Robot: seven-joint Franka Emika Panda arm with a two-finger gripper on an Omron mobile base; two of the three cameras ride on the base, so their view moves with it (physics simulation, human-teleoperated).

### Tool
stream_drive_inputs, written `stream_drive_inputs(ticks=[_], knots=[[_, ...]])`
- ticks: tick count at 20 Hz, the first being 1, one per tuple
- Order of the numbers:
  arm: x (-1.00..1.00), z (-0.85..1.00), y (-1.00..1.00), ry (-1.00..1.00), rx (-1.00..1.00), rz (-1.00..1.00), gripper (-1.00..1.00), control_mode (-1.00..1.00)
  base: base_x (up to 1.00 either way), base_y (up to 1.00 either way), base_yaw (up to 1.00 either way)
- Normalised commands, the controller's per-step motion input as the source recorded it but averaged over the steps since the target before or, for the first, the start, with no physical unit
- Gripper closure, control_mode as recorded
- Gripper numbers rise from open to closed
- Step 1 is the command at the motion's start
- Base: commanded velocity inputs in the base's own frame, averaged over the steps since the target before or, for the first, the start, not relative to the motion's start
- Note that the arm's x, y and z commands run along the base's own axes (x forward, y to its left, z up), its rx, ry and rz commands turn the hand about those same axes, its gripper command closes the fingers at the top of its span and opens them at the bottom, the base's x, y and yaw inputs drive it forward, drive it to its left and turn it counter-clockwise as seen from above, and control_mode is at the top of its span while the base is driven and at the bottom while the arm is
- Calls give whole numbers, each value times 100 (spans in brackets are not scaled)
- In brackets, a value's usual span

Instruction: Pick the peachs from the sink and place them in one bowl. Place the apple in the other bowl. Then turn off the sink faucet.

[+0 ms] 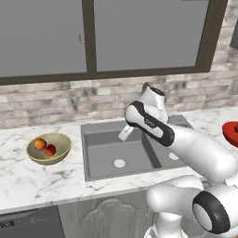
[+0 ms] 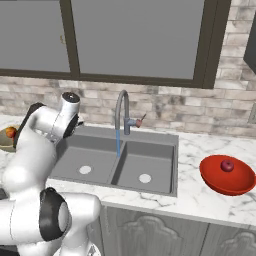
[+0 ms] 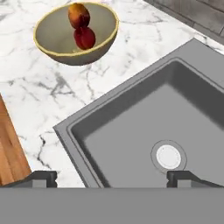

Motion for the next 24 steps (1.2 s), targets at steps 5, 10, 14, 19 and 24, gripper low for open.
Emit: stream_drive_inputs(ticks=[5,10,14,19,24], knots=[[-43,5,-92,-52,0,48,-100,-100,0,0,0],[-54,0,-90,-74,0,28,-100,-100,0,0,0],[-14,13,-59,-45,0,-3,-100,-100,0,0,0],[29,5,-84,-5,3,-11,-100,-100,0,0,0],[48,34,-94,13,8,-4,-100,-100,0,0,0]])
